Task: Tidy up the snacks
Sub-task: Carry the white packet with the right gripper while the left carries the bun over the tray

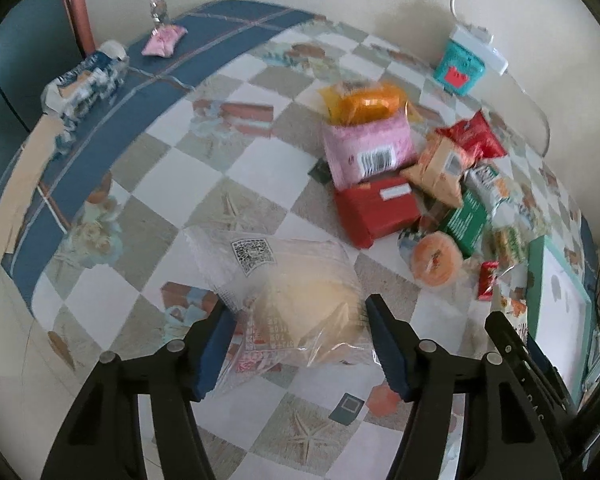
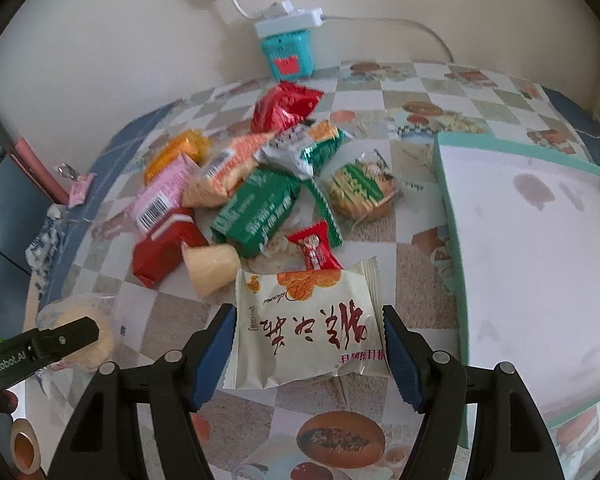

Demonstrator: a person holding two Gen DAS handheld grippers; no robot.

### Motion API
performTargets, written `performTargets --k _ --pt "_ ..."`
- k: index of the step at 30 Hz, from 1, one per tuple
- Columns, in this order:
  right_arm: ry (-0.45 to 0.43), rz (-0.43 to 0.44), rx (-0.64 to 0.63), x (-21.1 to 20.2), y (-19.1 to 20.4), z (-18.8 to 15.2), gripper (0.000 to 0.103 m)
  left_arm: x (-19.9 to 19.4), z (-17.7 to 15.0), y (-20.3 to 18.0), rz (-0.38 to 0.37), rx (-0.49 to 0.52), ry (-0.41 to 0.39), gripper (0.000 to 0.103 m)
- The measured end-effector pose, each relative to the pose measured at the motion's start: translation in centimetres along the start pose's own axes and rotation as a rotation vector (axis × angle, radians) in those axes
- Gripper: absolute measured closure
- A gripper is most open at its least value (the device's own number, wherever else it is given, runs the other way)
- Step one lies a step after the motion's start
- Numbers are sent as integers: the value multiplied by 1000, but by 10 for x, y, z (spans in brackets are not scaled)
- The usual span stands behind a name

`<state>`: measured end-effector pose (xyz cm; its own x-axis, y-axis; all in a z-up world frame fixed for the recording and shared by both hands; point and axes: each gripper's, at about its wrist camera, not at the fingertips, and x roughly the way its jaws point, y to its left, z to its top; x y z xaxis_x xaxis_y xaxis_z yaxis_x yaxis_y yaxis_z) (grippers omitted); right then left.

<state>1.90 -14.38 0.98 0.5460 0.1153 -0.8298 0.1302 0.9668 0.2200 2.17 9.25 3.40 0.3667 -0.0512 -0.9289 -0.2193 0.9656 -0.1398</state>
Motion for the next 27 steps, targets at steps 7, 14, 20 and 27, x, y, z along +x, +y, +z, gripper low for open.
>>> performTargets --k 7,14,20,27 --pt "-75 0 14 -28 -3 12 30 -36 12 -22 -10 26 -86 36" --pt "-145 -43 72 -52 -29 26 30 -50 22 -71 -59 87 -112 36" --pt "-187 -139 141 -62 -68 32 30 -56 26 -128 -131 165 -130 36" --pt "-177 -244 228 -59 -120 30 30 -47 19 -186 -199 232 -105 36"
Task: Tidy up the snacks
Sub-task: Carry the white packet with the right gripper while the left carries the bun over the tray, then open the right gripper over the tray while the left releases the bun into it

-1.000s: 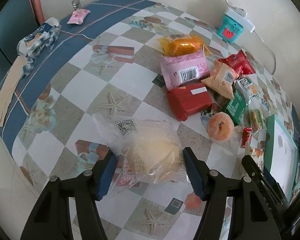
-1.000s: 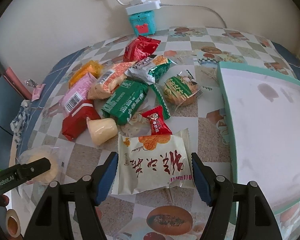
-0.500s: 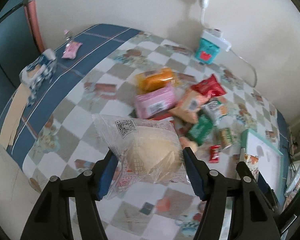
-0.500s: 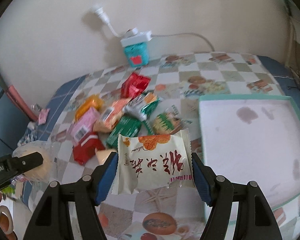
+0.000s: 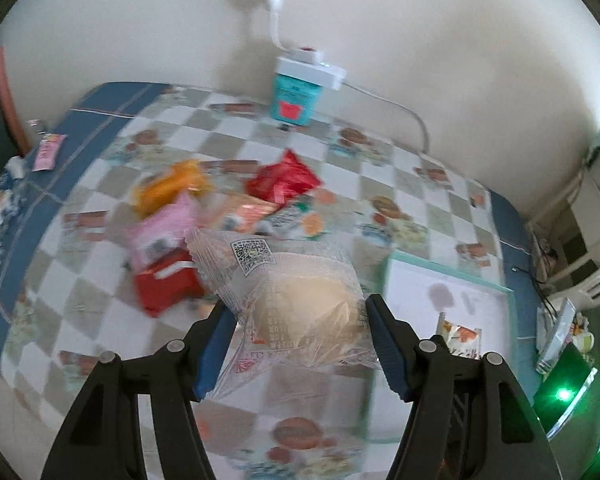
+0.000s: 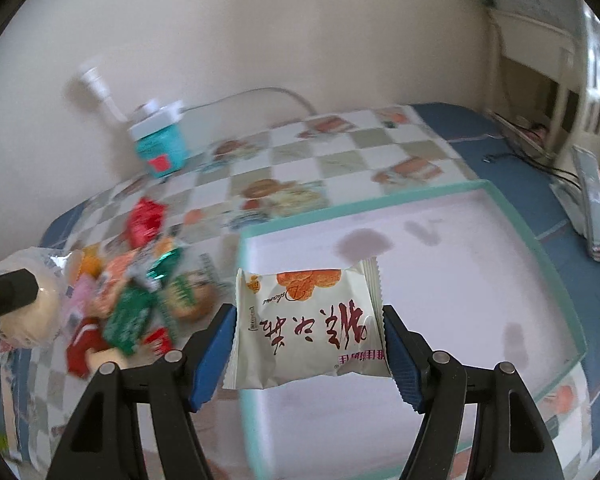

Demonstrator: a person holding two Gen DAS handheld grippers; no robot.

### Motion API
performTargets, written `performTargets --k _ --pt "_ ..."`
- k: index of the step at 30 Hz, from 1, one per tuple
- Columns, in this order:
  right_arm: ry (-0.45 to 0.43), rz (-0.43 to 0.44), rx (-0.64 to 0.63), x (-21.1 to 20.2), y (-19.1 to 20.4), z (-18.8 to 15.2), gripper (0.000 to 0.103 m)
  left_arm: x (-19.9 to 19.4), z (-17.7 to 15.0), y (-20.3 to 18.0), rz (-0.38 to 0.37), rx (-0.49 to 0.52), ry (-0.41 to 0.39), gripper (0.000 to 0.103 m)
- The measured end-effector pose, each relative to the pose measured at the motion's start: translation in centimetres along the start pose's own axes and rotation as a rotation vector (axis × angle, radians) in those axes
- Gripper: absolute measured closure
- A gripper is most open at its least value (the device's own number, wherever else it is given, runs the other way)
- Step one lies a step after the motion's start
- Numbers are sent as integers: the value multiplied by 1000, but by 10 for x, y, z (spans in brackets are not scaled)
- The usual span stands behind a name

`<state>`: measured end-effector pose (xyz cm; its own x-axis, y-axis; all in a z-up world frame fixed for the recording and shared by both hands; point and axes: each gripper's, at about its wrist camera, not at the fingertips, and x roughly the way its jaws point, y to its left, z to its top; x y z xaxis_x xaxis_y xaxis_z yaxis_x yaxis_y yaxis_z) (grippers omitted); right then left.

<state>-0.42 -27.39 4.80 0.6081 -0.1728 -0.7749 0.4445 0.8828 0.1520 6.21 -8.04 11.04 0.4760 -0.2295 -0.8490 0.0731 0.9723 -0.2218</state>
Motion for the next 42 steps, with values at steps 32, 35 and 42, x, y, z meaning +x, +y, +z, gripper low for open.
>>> performTargets --k 32,35,42 --pt "27 -290 212 50 -131 37 28 124 -13 -154 -213 268 78 35" --pt "36 -285 214 53 -133 38 28 125 -14 -159 -213 287 76 30" --pt "50 -304 211 52 -134 38 22 111 -11 -160 -174 307 57 23"
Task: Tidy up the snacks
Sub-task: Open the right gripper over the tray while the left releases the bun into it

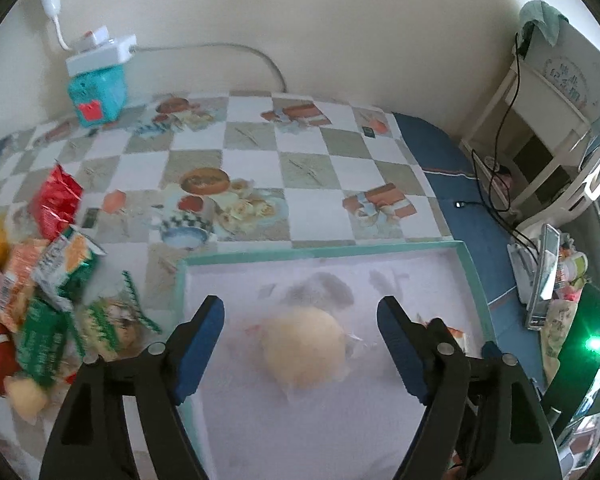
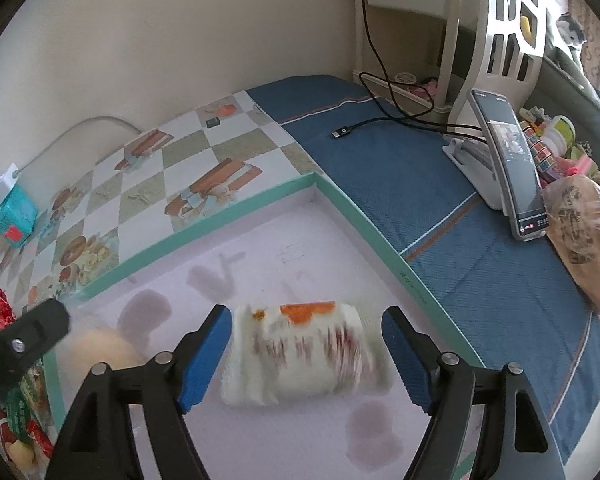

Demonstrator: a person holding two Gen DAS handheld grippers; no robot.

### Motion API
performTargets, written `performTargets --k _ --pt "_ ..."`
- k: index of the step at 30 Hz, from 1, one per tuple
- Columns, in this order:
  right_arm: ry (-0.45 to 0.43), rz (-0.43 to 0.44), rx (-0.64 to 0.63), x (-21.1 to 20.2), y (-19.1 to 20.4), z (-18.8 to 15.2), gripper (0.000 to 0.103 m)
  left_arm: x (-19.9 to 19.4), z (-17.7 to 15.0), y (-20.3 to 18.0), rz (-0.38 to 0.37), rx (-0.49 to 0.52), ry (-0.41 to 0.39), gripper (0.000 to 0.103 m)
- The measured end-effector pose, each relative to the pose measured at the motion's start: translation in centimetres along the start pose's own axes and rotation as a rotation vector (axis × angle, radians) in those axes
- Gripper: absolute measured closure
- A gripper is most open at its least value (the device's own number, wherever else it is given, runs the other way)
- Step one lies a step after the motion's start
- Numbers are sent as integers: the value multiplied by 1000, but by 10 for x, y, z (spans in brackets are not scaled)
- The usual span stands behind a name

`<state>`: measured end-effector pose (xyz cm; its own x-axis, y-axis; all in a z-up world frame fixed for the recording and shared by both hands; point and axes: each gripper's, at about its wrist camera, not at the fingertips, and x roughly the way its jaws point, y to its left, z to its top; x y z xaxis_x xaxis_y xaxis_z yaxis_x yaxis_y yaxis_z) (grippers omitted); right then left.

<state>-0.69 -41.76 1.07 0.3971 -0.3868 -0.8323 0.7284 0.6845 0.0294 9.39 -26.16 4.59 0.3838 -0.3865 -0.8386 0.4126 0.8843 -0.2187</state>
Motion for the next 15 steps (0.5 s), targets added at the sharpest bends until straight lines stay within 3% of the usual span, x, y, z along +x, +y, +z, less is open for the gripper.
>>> performTargets --k 3,6,15 --pt "-1 5 -7 -5 1 0 18 -13 3 10 21 -31 -6 22" --pt "-8 16 -19 -14 4 -2 5 -28 4 28 68 -72 -14 7" --pt "-40 82 -54 -52 26 -15 0 -75 -12 105 212 -222 -51 6"
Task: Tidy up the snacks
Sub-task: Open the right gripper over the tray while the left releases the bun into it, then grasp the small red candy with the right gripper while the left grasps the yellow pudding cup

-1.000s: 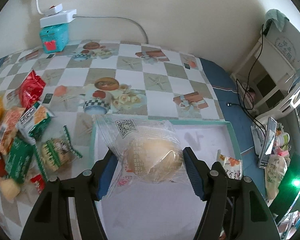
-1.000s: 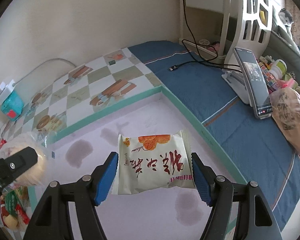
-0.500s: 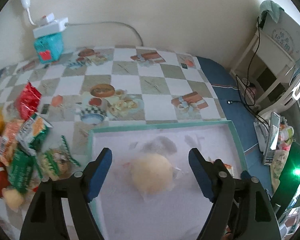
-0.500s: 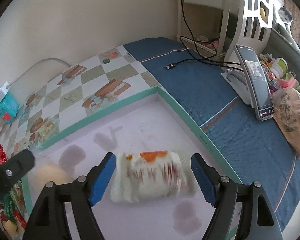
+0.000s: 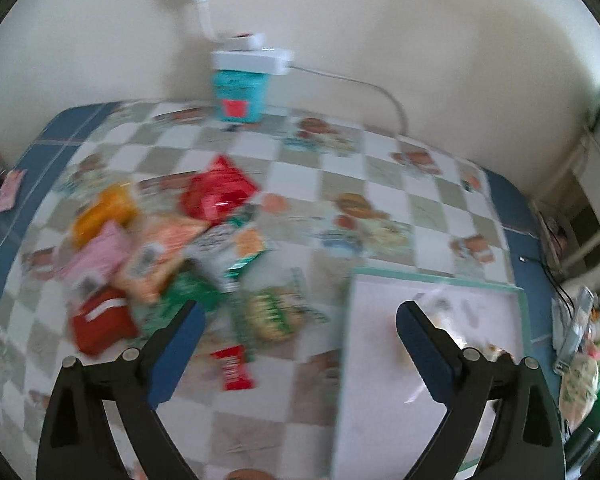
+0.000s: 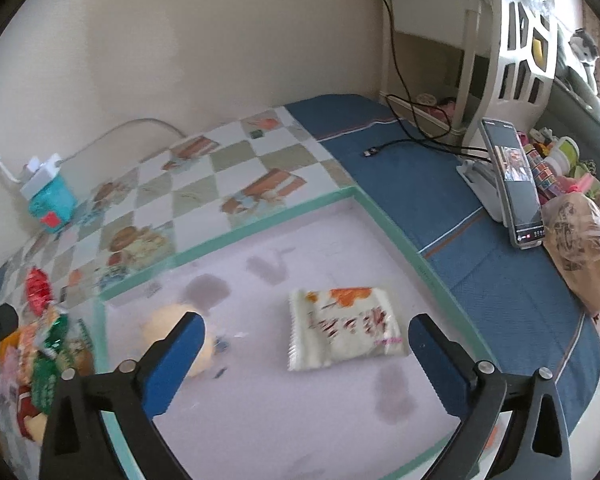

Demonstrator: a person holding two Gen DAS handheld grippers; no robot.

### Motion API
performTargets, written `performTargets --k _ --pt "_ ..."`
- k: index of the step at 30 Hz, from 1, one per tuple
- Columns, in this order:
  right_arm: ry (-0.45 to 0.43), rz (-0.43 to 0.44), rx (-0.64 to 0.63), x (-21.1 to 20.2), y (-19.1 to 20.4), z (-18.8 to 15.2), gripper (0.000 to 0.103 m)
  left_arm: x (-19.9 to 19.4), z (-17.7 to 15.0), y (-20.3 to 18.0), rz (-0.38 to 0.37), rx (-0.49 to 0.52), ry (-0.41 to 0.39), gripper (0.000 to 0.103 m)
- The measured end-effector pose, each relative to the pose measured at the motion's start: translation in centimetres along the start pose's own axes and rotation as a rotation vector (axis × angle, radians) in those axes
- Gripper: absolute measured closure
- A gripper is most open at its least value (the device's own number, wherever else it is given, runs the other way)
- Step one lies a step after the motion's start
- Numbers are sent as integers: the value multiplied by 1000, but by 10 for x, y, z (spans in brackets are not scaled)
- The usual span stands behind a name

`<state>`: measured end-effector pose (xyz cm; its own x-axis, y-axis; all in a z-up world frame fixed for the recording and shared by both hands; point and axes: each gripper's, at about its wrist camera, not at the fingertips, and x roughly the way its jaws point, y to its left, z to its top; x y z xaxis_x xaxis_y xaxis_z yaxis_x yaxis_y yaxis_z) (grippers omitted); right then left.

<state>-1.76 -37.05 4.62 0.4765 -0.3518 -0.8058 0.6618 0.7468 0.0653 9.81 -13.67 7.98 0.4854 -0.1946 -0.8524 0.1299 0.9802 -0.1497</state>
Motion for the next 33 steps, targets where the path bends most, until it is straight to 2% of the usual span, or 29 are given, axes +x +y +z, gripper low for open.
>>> performTargets --k 7,15,22,26,33 --pt "-16 34 -84 -25 37 -17 0 -26 -6 64 77 -95 -29 6" --pt "-48 120 -182 -55 92 -38 0 -46 -20 140 104 -257 -54 6" --pt "-42 221 -224 -67 137 -53 0 -58 -32 200 177 -382 -76 6" --pt "-15 285 -229 -67 159 -61 0 -60 -37 224 224 -414 -70 6" --pt "35 327 -288 -56 193 -79 0 -51 -45 247 257 -472 -26 6"
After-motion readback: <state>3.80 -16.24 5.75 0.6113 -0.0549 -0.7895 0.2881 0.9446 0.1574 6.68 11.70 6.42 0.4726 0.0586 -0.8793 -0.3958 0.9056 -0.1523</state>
